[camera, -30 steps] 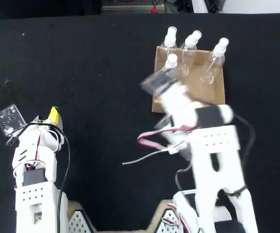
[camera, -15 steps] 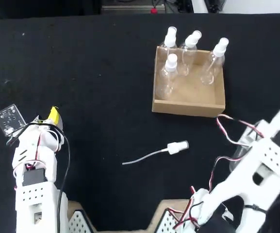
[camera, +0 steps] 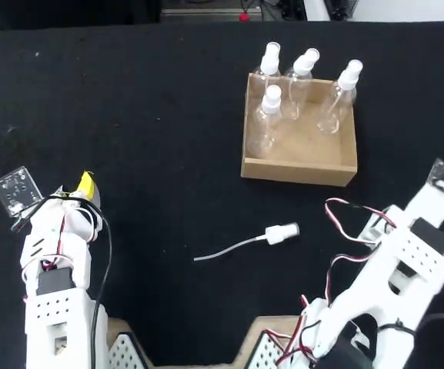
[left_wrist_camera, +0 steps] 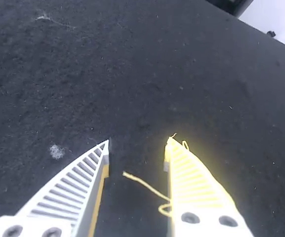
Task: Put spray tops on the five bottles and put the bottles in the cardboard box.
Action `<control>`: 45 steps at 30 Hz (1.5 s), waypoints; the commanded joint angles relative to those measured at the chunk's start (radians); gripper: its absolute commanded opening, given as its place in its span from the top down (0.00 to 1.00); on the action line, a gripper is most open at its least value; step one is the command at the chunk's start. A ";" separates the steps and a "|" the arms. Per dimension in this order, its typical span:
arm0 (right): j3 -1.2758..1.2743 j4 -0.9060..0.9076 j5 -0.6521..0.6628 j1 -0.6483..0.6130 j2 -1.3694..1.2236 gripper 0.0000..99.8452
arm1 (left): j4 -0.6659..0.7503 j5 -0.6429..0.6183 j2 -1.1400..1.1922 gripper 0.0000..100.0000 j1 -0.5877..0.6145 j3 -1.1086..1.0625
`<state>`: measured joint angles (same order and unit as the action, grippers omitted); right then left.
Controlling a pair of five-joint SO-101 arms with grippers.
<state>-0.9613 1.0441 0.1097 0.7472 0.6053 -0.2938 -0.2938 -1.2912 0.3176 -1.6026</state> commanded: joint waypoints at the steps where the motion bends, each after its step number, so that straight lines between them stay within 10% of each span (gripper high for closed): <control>1: 0.110 0.094 0.037 -0.032 -0.002 0.75 | 0.020 -0.002 -0.014 0.82 0.002 0.012; 6: 0.266 0.244 0.192 -0.035 -0.001 0.74 | 0.020 -0.002 -0.014 0.82 -0.001 0.010; 15: 0.302 0.311 1.283 0.012 -0.001 0.74 | 0.020 -0.002 -0.014 0.82 0.005 0.010; 27: 0.180 0.195 2.140 0.250 0.001 0.74 | 0.020 -0.002 -0.014 0.82 -0.001 0.008; 45: -0.139 -0.157 2.331 0.276 0.001 0.74 | 0.018 -0.002 -0.014 0.82 -0.001 0.007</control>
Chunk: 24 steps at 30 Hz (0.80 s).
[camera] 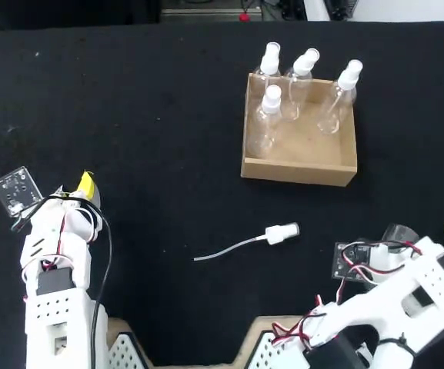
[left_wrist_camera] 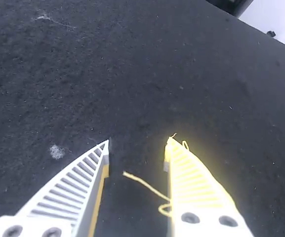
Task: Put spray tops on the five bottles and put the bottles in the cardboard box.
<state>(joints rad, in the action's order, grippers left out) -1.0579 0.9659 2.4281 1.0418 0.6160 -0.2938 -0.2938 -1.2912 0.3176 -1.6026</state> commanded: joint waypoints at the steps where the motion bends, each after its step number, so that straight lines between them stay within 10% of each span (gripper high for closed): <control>1: -0.047 -0.083 0.012 -0.021 -0.010 0.74 | 0.018 -0.002 -0.014 0.82 -0.001 0.007; 24: 0.008 -0.087 -0.578 -0.350 -0.010 0.74 | 0.020 -0.002 -0.014 0.82 -0.002 0.007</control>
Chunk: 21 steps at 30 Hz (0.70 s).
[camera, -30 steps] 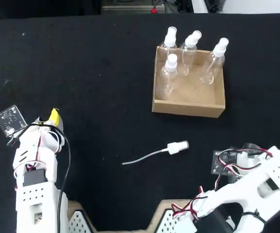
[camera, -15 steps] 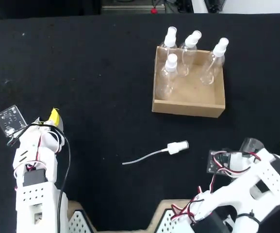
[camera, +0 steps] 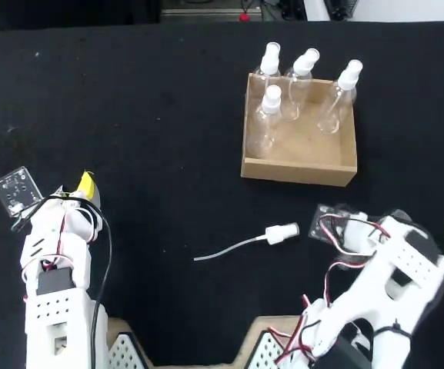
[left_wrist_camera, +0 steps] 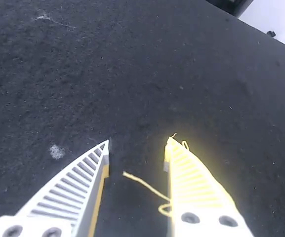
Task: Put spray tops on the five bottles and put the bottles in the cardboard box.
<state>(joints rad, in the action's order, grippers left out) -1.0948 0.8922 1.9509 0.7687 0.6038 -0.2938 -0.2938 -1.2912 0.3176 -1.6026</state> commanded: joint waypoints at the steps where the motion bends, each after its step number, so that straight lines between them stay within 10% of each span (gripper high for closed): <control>1: 0.045 -0.014 -0.117 -0.091 0.002 0.74 | 0.020 -0.002 -0.014 0.82 -0.002 0.007; 21: -0.002 -0.014 -0.127 -0.153 0.001 0.74 | 0.020 -0.002 -0.014 0.82 -0.001 0.008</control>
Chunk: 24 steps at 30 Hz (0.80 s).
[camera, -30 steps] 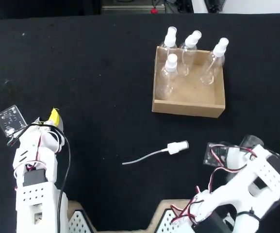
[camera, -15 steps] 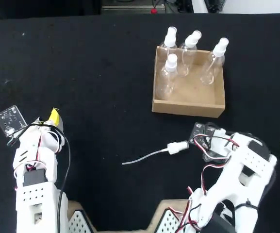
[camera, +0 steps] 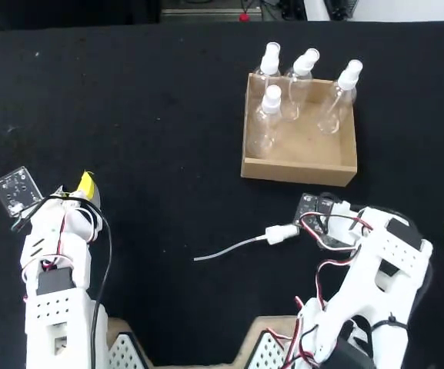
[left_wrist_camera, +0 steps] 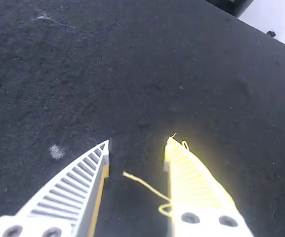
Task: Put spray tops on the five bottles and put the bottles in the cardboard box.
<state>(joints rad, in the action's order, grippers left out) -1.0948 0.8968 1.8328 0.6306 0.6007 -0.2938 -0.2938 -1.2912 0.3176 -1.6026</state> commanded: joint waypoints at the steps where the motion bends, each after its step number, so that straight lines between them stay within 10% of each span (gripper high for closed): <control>1: -0.010 -0.018 -0.009 -0.015 0.004 0.74 | 0.020 -0.002 -0.014 0.82 -0.001 0.008; 16: 0.005 -0.121 -0.018 0.112 0.002 0.74 | 0.020 -0.002 -0.014 0.82 -0.001 0.008; 24: 0.077 -0.129 -0.367 0.236 0.005 0.74 | 0.020 -0.002 -0.014 0.82 -0.001 0.008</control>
<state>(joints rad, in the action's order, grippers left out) -1.1147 0.7925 1.6272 0.7917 0.6007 -0.2938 -0.2938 -1.2912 0.3176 -1.6026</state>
